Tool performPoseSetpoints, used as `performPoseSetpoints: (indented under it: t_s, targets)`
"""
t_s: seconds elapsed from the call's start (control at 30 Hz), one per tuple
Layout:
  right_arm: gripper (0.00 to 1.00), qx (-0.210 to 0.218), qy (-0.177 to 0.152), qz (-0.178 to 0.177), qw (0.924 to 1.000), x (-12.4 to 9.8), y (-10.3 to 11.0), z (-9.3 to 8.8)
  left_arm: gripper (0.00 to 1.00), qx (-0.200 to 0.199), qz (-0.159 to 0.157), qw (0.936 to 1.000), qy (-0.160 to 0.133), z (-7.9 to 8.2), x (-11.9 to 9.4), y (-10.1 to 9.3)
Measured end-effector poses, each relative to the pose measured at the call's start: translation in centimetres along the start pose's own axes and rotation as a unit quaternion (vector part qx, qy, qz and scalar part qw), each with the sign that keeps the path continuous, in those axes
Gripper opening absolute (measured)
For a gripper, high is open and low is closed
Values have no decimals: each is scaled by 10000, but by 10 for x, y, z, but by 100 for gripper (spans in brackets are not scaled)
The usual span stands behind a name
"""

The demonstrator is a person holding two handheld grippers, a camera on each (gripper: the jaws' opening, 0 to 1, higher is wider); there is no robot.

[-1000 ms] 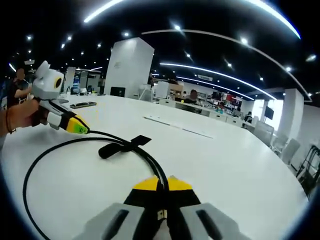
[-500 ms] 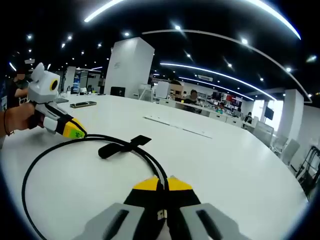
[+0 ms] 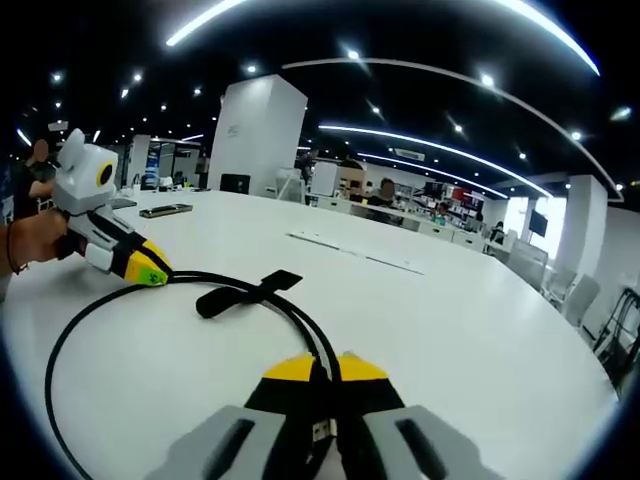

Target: Find the charging cable on the desk, coil it up and secure with Velcro.

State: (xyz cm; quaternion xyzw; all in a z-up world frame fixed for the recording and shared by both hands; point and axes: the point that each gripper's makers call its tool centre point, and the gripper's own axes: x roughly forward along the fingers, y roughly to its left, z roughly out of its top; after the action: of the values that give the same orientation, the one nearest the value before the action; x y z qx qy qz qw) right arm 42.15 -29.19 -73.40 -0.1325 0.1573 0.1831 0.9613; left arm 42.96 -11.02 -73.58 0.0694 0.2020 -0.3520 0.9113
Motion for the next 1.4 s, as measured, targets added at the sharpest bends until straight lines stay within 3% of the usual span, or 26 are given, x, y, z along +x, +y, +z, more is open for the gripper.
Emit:
performPoseSetpoints:
  t_s: [0.07, 0.1, 0.77, 1.4]
  targets:
    - [15, 38, 274, 17, 9996, 1, 1, -11, 9, 7, 0, 10000, 0, 0, 0, 0]
    - [14, 63, 102, 10, 9999, 1, -2, -6, 9, 10, 2, 10000, 0, 0, 0, 0]
    - [13, 501, 140, 31, 9986, -1, 2, -8, 9, 107, 33, 9999, -78, 1, -1, 3]
    - [13, 430, 188, 114, 9988, 12, 17, -1, 9, 103, 144, 9997, -154, -1, -6, 25]
